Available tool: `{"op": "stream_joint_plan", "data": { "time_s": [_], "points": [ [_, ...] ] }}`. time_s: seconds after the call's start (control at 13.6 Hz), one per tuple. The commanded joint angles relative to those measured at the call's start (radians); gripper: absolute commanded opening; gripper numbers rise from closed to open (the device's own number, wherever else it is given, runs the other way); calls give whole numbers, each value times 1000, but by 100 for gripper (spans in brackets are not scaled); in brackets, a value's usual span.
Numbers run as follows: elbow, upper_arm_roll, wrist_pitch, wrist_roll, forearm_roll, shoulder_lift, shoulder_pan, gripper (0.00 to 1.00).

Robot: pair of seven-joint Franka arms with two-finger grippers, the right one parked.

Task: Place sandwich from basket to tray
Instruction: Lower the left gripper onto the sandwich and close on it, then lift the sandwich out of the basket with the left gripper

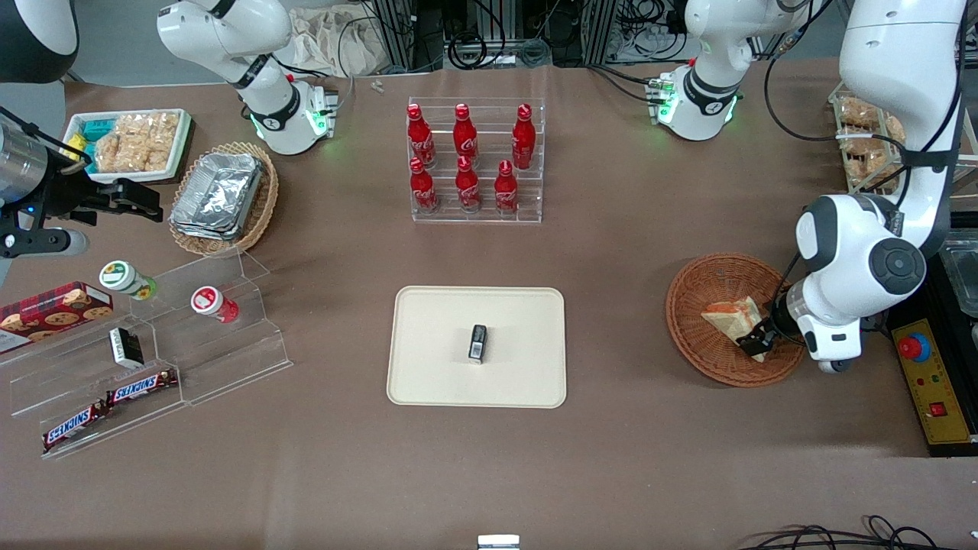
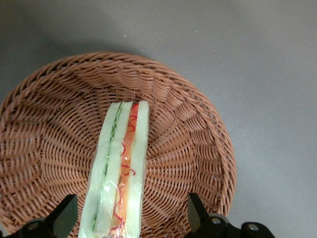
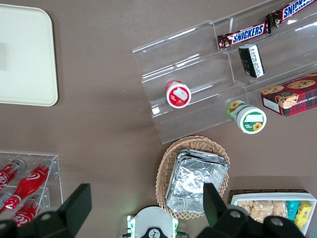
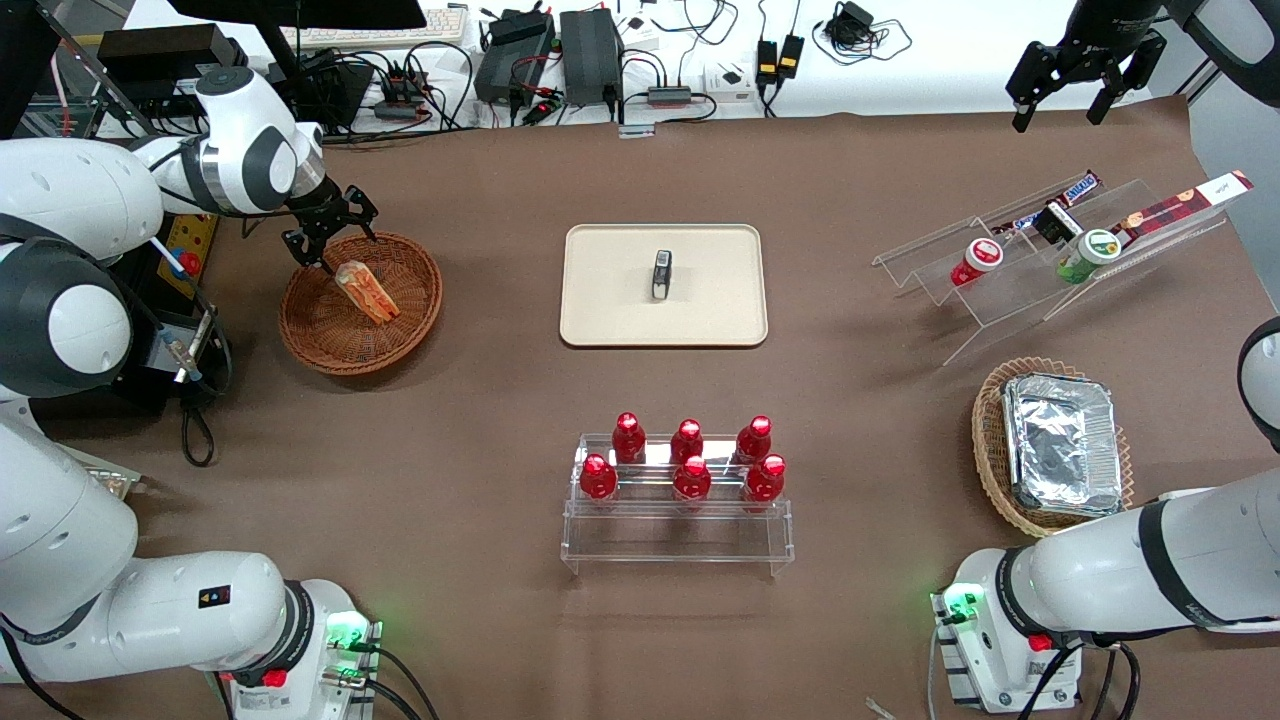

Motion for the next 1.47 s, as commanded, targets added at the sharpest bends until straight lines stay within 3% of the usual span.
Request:
{"op": "stream_joint_plan", "data": {
  "time_s": [0.0,0.44,0.52,0.66,0.74,1.11,1.4],
  "points": [
    [-51,-8,73,-19,-13,-1,7,100],
    [-60,-8,88,-17,-16,29,7,100],
    [-60,-10,104,-17,-16,42,6,88],
    [-72,-11,122,-19,-9,48,-3,23],
    [-79,-11,122,-17,-7,48,-3,0],
    [-48,-13,61,3,2,-21,0,0],
    [256,-31,-366,110,-1,-44,-5,0]
  ]
}}
